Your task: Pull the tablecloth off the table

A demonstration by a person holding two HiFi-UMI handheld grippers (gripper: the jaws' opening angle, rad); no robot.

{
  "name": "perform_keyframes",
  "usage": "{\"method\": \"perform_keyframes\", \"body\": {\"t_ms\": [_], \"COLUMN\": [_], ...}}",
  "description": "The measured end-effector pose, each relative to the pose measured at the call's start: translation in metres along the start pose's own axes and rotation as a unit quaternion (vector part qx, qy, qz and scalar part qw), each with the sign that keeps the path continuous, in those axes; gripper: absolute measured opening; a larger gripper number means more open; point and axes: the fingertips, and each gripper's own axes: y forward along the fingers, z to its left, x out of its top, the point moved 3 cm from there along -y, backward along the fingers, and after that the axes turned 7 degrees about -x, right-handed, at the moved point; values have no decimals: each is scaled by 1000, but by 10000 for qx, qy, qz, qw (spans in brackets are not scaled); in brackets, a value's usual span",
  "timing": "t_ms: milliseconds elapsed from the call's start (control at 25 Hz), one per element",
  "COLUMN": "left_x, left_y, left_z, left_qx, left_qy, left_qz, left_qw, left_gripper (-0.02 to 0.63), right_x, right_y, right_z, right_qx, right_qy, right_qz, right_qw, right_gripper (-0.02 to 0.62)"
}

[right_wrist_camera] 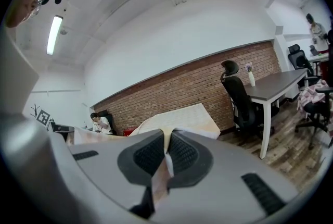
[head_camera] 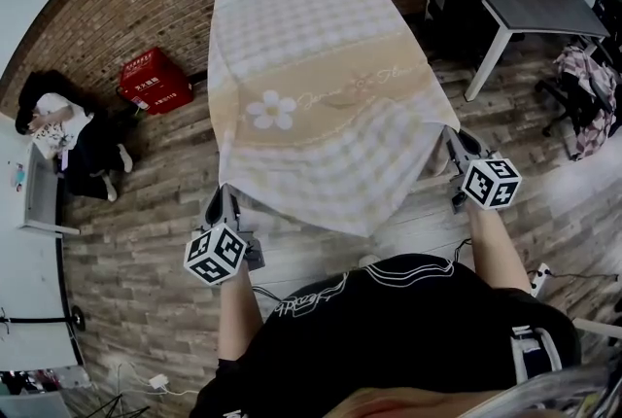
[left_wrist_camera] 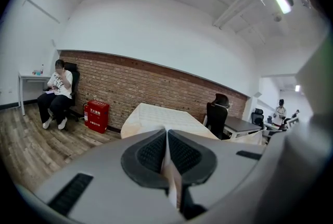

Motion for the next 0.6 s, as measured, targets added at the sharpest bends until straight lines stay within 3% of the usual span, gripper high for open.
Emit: {"method": "perform_keyframes", "body": {"t_ms": [600], "left_x": [6], "left_y": [-41], "left_z": [7], "left_qx": [-219], "left_qy": [-105], "left_qz": [59], "left_qw": [9997], "left_gripper": [6], "right_x": [8], "right_y": [-50], "right_z": [31], "right_qx": [-213], "right_qy": [40], "right_qz": [-165], "right_qw": [9996], "right_gripper": [-3]}}
